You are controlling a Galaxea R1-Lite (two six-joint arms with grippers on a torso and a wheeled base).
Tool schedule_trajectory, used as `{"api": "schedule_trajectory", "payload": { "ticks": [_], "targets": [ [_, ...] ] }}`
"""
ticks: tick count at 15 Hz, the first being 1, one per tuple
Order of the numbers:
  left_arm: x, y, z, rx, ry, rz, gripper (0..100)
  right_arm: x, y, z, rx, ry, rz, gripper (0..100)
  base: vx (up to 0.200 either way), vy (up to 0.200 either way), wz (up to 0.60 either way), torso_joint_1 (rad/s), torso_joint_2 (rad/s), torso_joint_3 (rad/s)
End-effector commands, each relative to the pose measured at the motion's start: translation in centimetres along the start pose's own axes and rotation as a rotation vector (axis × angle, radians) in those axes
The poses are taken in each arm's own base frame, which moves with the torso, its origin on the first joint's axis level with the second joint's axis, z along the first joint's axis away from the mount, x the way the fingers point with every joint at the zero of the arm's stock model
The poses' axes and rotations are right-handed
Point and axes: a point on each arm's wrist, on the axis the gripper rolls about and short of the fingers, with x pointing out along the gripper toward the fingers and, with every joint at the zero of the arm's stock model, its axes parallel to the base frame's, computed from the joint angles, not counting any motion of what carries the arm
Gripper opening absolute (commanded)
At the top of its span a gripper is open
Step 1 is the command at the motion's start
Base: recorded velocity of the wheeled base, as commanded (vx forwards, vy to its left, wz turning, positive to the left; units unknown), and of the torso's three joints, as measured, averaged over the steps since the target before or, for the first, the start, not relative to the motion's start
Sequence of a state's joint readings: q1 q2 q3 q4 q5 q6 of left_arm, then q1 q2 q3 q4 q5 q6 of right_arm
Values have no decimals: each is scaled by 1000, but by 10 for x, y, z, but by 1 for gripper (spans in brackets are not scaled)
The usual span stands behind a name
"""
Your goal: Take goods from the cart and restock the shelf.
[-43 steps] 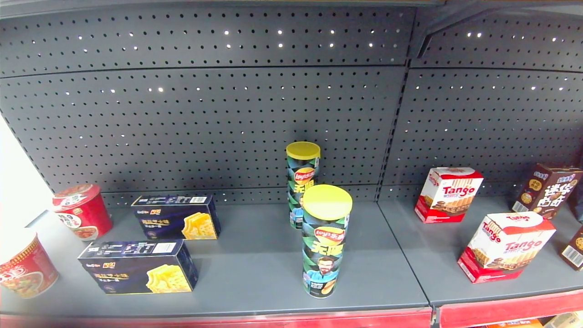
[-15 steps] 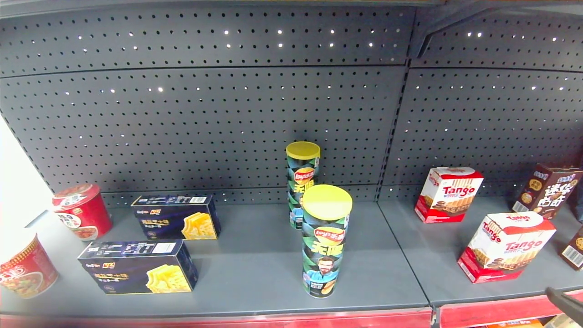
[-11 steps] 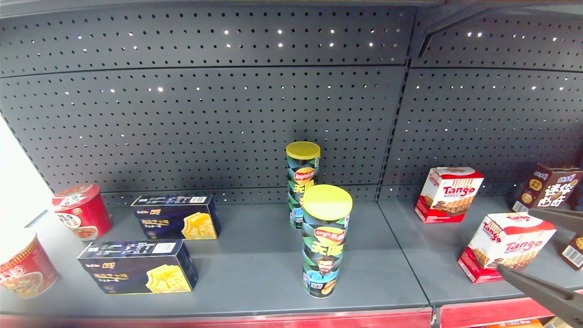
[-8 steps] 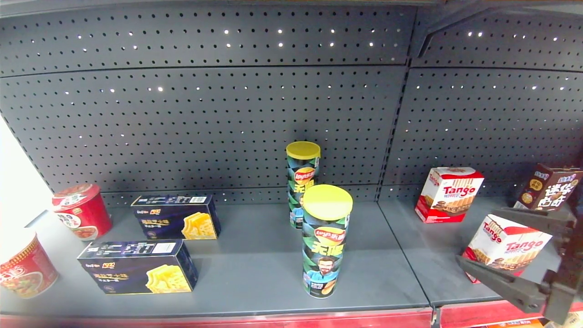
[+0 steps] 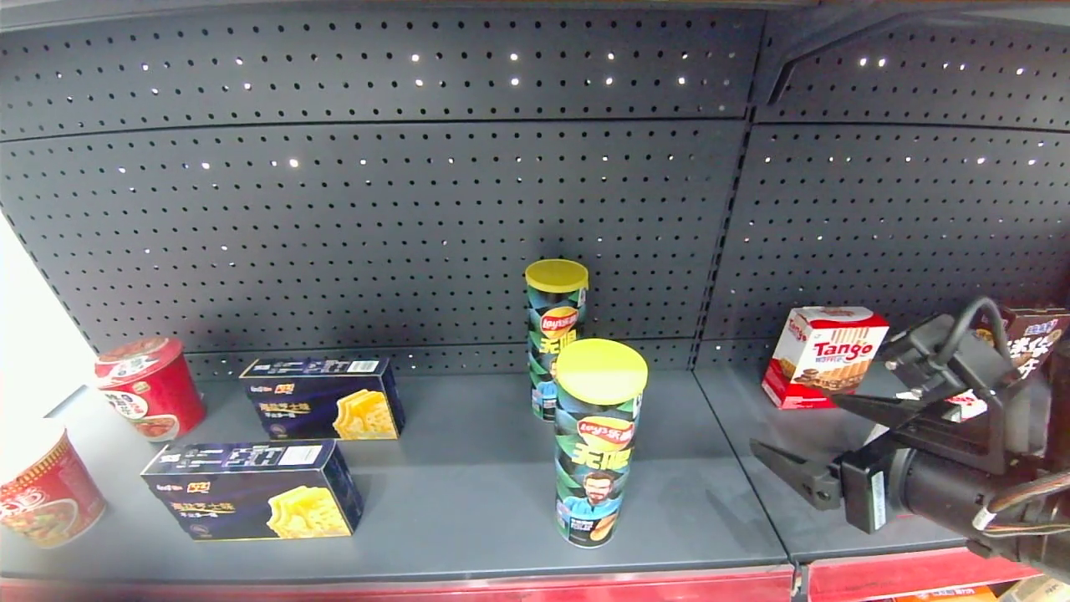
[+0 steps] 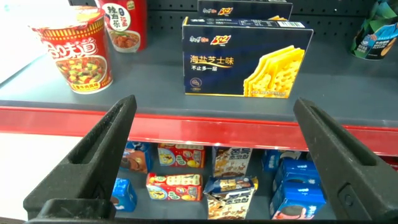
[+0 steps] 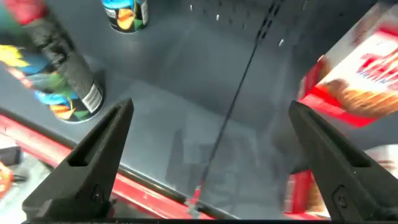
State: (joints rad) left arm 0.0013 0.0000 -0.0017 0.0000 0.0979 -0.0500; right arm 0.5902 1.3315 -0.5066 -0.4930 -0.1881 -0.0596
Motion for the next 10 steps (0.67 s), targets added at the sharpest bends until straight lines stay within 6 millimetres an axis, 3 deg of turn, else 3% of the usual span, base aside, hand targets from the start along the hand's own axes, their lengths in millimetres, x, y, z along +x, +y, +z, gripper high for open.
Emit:
{"api": "schedule_trajectory", "payload": {
  "ticks": [1, 10],
  "targets": [
    [0, 0, 0, 0, 2, 1, 100, 23, 6, -8, 22, 54, 5, 100, 0, 0, 0, 0, 0, 0],
    [0, 0, 0, 0, 2, 1, 100, 55, 26, -12, 62, 73, 49, 100, 0, 0, 0, 0, 0, 0]
  ]
}}
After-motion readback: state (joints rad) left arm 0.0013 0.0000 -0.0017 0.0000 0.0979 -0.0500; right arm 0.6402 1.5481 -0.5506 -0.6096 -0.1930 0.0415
